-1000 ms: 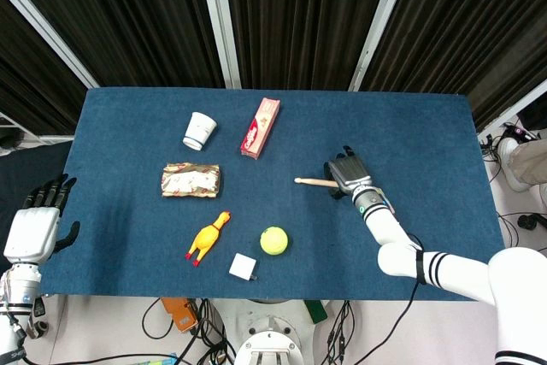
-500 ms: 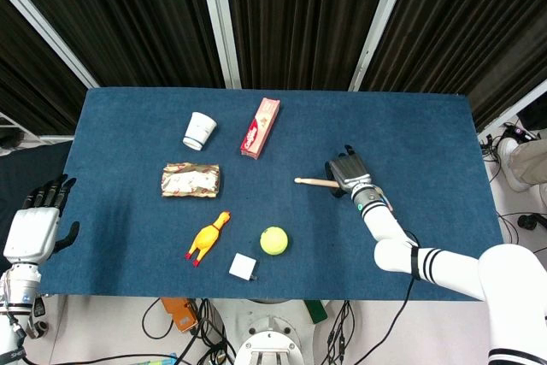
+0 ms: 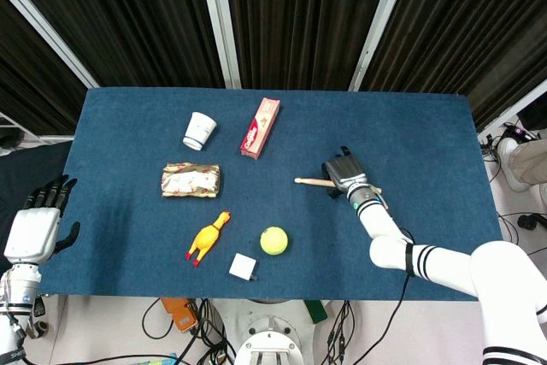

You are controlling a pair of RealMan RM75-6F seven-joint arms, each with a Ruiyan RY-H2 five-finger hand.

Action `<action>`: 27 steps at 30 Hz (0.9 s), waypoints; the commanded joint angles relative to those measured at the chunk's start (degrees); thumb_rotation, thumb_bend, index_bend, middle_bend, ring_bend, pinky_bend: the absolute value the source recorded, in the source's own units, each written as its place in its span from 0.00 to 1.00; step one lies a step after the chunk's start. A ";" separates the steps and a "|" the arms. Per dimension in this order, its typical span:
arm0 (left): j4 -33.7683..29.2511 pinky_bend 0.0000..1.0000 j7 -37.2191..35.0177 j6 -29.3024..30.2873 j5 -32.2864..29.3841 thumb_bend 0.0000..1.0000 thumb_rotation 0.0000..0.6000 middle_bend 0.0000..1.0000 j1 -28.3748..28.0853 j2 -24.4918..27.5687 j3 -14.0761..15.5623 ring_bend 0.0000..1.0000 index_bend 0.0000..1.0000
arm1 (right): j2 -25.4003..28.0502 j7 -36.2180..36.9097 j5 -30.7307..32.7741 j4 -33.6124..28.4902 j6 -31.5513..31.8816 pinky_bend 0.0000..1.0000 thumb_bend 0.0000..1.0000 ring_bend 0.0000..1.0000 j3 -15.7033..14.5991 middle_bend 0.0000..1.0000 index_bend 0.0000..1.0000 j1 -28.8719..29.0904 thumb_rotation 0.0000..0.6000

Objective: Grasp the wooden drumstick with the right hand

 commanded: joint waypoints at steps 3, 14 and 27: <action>0.01 0.11 -0.10 -0.06 0.08 0.38 1.00 0.00 -0.03 0.02 0.05 0.07 0.00 | -0.17 0.38 -0.13 0.15 0.15 0.00 0.50 0.31 -0.08 0.54 0.57 0.22 1.00; -0.15 0.11 -0.14 0.07 0.48 0.38 1.00 0.00 0.03 0.19 0.25 0.07 0.00 | -0.46 1.31 -0.38 0.86 0.14 0.00 0.64 0.35 -0.33 0.57 0.62 0.45 1.00; -0.23 0.11 -0.50 -0.16 0.06 0.38 1.00 0.00 0.00 0.30 0.10 0.07 0.00 | 5.45 4.50 -1.89 -4.55 2.58 0.00 0.72 0.40 2.99 0.63 0.69 0.25 1.00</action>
